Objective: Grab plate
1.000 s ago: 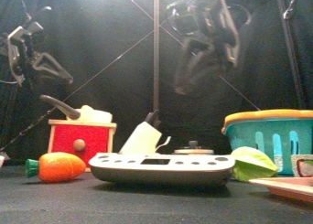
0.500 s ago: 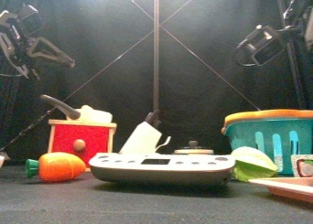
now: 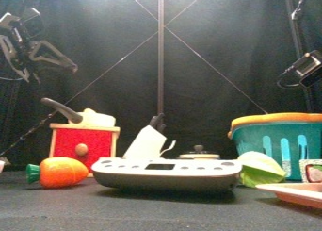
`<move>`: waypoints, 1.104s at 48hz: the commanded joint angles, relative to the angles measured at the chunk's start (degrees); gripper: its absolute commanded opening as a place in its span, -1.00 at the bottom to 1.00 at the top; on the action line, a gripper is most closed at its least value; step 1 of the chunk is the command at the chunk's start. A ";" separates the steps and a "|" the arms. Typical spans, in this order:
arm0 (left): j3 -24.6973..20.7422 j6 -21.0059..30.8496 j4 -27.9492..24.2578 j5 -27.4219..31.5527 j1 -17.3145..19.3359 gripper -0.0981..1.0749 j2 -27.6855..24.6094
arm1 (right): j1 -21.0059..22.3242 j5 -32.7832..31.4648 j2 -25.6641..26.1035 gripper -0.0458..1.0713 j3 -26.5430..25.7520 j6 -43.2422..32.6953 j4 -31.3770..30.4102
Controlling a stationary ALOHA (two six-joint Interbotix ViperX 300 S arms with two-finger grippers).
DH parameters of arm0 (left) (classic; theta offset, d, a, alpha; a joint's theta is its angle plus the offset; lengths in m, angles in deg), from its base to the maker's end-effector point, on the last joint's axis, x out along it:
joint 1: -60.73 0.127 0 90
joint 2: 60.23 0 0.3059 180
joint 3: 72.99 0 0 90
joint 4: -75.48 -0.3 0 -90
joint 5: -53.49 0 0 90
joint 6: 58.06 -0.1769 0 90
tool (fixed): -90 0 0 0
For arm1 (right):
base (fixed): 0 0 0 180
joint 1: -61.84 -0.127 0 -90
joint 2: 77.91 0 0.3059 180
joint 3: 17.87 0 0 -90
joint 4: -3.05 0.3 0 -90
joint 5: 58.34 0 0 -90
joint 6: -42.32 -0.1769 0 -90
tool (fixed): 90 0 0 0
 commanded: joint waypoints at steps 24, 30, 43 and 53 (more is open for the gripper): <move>-0.44 0.00 1.32 -0.44 1.32 -0.02 -0.35 | 0.00 9.05 1.23 0.64 6.42 -4.13 -11.25; -0.35 0.00 1.32 -0.44 1.32 -0.02 -0.35 | 0.09 10.72 0.44 0.64 7.21 -4.13 -11.95; -0.35 0.09 1.32 -0.35 1.32 -0.02 -0.35 | 0.26 11.60 -1.23 0.63 7.91 -4.13 -13.01; -0.26 0.09 1.93 -0.35 1.32 -0.02 -0.35 | 0.26 12.74 -1.32 0.62 7.82 -4.13 -12.74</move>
